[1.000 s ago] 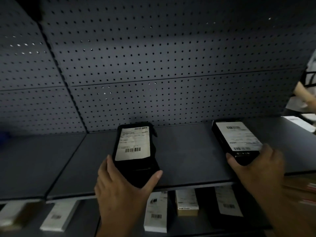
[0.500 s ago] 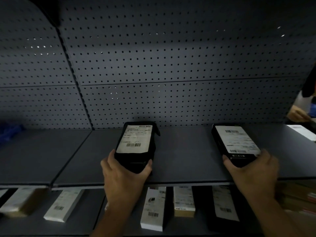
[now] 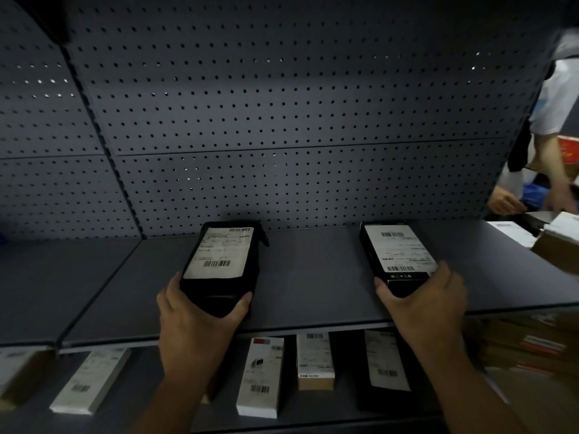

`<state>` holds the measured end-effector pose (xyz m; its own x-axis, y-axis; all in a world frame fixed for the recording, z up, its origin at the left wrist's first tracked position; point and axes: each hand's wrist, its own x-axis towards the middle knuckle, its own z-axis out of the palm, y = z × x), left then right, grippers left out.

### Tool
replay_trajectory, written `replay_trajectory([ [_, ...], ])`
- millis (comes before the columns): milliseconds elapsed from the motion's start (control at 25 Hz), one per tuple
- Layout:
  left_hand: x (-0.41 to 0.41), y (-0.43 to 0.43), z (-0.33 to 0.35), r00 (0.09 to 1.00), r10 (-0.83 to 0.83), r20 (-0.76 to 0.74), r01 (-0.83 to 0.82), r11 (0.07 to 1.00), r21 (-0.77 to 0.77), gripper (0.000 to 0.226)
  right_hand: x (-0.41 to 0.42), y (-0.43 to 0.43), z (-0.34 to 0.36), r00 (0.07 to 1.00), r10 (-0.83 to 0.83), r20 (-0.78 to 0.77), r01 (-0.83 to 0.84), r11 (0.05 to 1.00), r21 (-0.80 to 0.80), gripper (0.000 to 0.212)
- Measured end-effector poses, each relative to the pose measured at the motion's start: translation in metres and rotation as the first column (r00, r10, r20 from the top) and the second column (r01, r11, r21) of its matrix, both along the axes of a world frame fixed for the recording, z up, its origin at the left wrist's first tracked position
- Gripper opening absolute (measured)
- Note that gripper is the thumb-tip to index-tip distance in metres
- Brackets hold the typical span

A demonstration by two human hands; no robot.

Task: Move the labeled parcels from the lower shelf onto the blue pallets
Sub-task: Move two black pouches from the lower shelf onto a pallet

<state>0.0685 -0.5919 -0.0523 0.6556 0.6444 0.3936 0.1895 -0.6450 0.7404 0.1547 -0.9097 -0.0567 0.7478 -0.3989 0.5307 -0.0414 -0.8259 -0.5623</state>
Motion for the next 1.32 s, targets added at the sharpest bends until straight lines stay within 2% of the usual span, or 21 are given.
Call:
replay_trajectory([
  [120, -0.001, 0.002, 0.003, 1.0, -0.005, 0.0, 0.005, 1.0, -0.006, 0.122, 0.001, -0.002, 0.001, 1.0, -0.004, -0.023, 0.004, 1.0, 0.006, 0.119],
  [240, -0.006, 0.005, 0.011, 0.999, -0.008, 0.049, 0.01, 0.999, -0.038, 0.118, -0.002, 0.002, 0.006, 1.0, 0.014, 0.019, -0.016, 0.996, 0.085, 0.118],
  [360, -0.011, 0.012, 0.027, 0.993, 0.007, 0.118, -0.005, 1.0, -0.017, 0.115, -0.003, 0.022, 0.021, 0.989, 0.107, 0.101, -0.121, 0.983, 0.142, 0.118],
  [560, -0.036, 0.033, 0.053, 0.976, 0.07, 0.205, -0.084, 0.995, 0.062, 0.111, -0.007, 0.08, 0.052, 0.948, 0.283, 0.146, -0.299, 0.948, 0.108, 0.119],
  [960, -0.132, 0.143, 0.056, 0.929, 0.311, 0.2, -0.334, 0.937, 0.098, 0.109, -0.062, 0.238, 0.065, 0.814, 0.57, 0.112, -0.579, 0.812, 0.078, 0.115],
  [1320, -0.243, 0.313, 0.067, 0.855, 0.453, 0.252, -0.486, 0.87, 0.086, 0.112, -0.151, 0.448, 0.082, 0.667, 0.738, 0.104, -0.743, 0.668, 0.034, 0.113],
])
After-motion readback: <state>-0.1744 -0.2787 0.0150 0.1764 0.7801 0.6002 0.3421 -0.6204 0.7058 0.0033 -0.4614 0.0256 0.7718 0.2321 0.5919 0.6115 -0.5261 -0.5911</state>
